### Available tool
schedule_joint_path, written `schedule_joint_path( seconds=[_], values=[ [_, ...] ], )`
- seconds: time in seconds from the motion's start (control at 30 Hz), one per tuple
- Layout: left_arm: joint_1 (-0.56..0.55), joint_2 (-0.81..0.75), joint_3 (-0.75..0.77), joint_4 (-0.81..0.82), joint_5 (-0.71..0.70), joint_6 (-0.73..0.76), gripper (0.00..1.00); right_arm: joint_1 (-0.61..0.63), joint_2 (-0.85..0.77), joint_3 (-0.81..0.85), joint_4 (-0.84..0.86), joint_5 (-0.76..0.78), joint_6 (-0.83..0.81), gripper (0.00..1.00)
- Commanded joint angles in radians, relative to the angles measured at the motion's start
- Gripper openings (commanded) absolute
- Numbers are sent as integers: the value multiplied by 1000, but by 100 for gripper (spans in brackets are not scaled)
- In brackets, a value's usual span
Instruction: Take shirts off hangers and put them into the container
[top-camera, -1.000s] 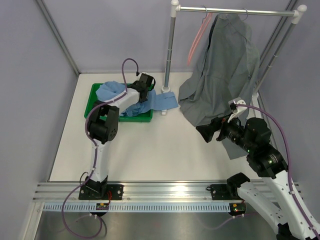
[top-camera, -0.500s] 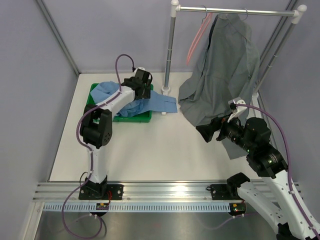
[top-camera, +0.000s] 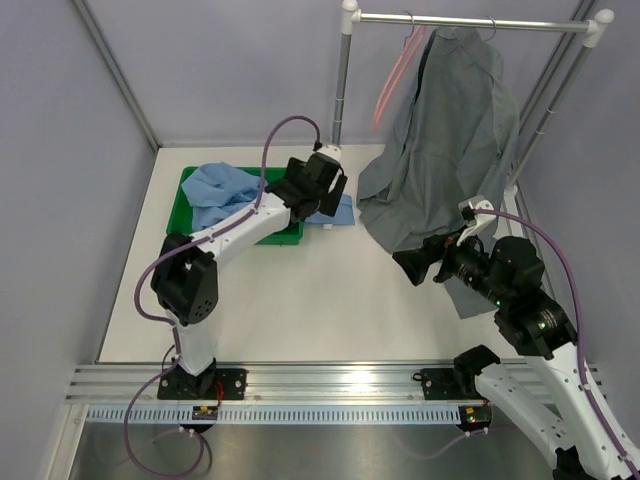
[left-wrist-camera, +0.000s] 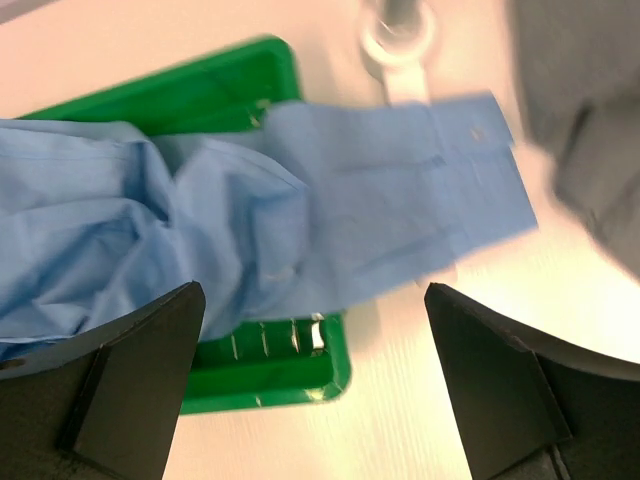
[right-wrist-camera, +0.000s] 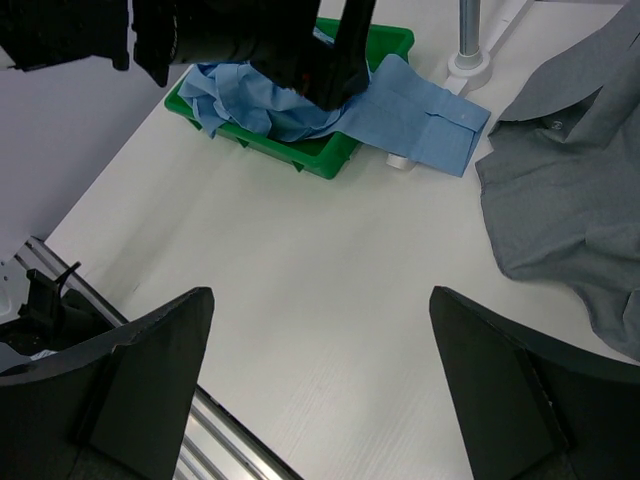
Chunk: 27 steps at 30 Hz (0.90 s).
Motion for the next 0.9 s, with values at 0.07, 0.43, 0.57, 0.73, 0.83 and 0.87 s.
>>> schedule_joint_path(
  seconds=[0.07, 0.43, 0.57, 0.73, 0.83, 0.87],
  values=[
    [-14, 28, -65, 45, 60, 221, 99, -2, -11, -2, 10, 3, 6, 99],
    [-32, 102, -96, 91, 155, 597, 98, -2, 6, 0, 10, 2, 6, 100],
    [-52, 133, -99, 111, 158, 671, 95, -2, 9, -2, 13, 2, 6, 100],
    [-54, 180, -54, 87, 157, 729, 92, -2, 18, -4, 13, -3, 8, 99],
    [-60, 212, -39, 91, 129, 756, 90, -2, 24, -4, 15, -4, 6, 99],
    [-60, 220, -34, 94, 128, 757, 90, -2, 26, -4, 15, -3, 6, 99]
  ],
)
